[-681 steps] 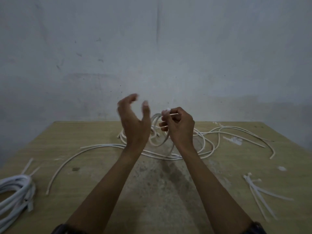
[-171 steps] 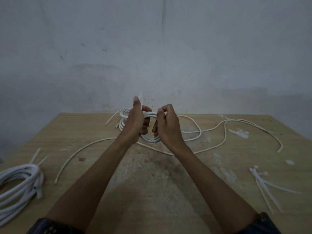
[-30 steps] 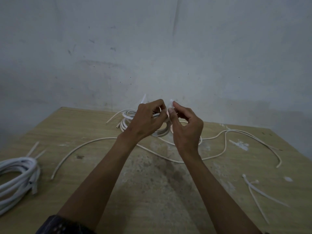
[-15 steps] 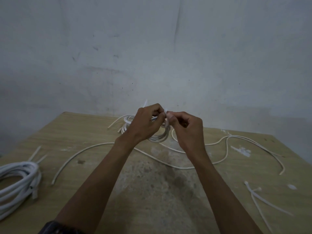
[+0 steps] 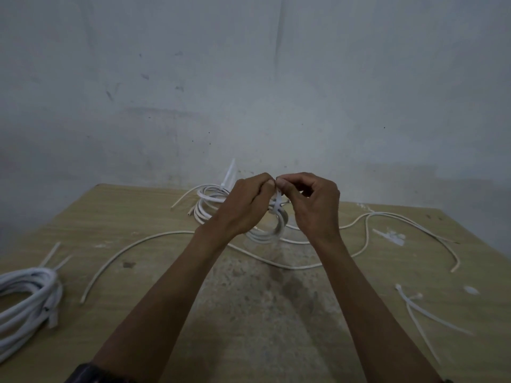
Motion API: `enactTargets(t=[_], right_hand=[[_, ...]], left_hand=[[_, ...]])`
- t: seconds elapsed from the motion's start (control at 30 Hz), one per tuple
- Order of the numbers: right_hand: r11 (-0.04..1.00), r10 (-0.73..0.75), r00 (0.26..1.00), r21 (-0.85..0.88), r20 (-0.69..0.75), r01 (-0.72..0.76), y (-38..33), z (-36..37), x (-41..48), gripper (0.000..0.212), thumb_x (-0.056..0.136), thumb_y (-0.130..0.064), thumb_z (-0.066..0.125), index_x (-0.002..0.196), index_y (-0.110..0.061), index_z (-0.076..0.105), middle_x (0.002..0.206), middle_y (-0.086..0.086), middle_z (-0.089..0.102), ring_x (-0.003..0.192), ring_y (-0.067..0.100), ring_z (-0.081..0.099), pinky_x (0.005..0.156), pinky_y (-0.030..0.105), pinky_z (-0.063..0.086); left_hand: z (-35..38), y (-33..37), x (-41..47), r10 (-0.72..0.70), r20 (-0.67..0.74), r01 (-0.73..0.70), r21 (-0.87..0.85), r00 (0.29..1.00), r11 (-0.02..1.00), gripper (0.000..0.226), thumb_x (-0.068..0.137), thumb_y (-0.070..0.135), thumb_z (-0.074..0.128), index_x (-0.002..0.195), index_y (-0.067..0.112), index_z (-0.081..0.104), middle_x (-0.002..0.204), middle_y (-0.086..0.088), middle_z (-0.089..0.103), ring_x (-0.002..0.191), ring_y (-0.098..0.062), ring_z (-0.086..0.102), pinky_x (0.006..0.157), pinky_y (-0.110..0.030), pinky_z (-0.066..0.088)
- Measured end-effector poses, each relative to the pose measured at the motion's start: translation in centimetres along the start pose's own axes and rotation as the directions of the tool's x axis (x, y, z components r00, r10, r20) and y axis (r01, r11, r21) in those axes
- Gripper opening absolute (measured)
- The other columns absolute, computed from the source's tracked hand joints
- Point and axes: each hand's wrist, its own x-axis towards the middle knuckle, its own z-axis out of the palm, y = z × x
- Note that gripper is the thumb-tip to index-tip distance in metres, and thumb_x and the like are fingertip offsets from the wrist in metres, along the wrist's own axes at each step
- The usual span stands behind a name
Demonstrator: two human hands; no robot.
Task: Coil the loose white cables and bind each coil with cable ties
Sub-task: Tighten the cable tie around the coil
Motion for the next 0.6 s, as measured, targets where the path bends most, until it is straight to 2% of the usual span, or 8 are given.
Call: enactTargets(t=[0.13,0.23,0.4,0.47,0.53,0.57,0.6], right_hand=[[0.993,-0.072,0.997,-0.094,0.037,0.076,-0.2,-0.2,-0.3,0.007,0.087,-0.023,0.076,0.09,-0.018,0.079,0.078,-0.01,0.075,0.07,0.004,0.068,0.065,0.03,0.055],[0.98,-0.127,0.991,-0.152,0.043,0.132,-0.2,0.0,-0.4,0.007,0.09,-0.023,0.072,0.09,-0.016,0.074,0.075,-0.013,0.072,0.07,0.001,0.068,0.063,0.034,0.055],[0.975,-0.082,0.996,-0.205,0.03,0.087,0.3,0.1,-0.3,0.008,0.097,-0.023,0.063,0.092,-0.016,0.064,0.066,-0.01,0.07,0.058,0.009,0.063,0.06,0.038,0.051],[0.98,-0.032,0.999,-0.194,0.03,0.038,0.6,0.0,-0.3,0.011,0.099,-0.028,0.06,0.094,-0.018,0.059,0.062,-0.01,0.068,0.056,0.01,0.062,0.061,0.04,0.051],[0.988,0.032,0.999,-0.151,0.041,-0.025,1.0,-0.1,-0.3,0.015,0.1,-0.034,0.057,0.095,-0.02,0.054,0.059,-0.007,0.066,0.051,0.012,0.061,0.057,0.045,0.052],[0.99,0.058,0.996,-0.133,0.061,-0.05,1.1,-0.2,-0.2,0.018,0.101,-0.036,0.057,0.093,-0.02,0.053,0.056,-0.005,0.065,0.048,0.013,0.059,0.055,0.046,0.052],[0.991,0.069,0.994,-0.124,0.087,-0.058,1.1,-0.4,-0.1,0.02,0.1,-0.037,0.057,0.091,-0.019,0.054,0.055,-0.004,0.064,0.046,0.014,0.058,0.053,0.046,0.053]], left_hand=[[0.2,-0.3,0.1,-0.144,0.04,0.144,0.0,0.989,0.99,0.012,0.103,0.012,0.039,0.101,0.013,0.051,0.052,0.005,0.05,0.042,-0.008,0.043,0.041,-0.018,0.028],[0.0,-0.8,-0.2,-0.116,0.12,0.111,0.046,0.986,0.993,0.006,0.103,0.011,0.043,0.103,0.01,0.049,0.051,0.007,0.052,0.039,-0.004,0.046,0.04,-0.015,0.028],[0.4,-0.7,-0.5,-0.073,0.168,0.059,0.085,0.983,0.995,0.012,0.101,0.008,0.04,0.102,0.013,0.051,0.053,0.009,0.055,0.041,-0.006,0.048,0.041,-0.016,0.03],[0.5,-0.3,-0.4,-0.088,0.159,0.08,0.059,0.983,0.995,0.013,0.102,0.012,0.038,0.101,0.015,0.051,0.055,0.007,0.056,0.046,-0.009,0.051,0.045,-0.022,0.04],[0.4,0.4,-0.3,-0.131,0.136,0.133,-0.002,0.982,0.991,0.023,0.106,0.03,0.035,0.099,0.016,0.051,0.06,0.004,0.056,0.057,-0.019,0.06,0.06,-0.041,0.055],[0.4,0.8,-0.3,-0.134,0.135,0.136,-0.008,0.982,0.991,0.031,0.106,0.04,0.033,0.097,0.016,0.051,0.061,0.005,0.056,0.06,-0.021,0.061,0.064,-0.046,0.057],[0.3,1.0,-0.3,-0.115,0.149,0.117,-0.005,0.982,0.993,0.035,0.105,0.044,0.034,0.095,0.015,0.051,0.06,0.007,0.056,0.059,-0.018,0.062,0.062,-0.042,0.057]])
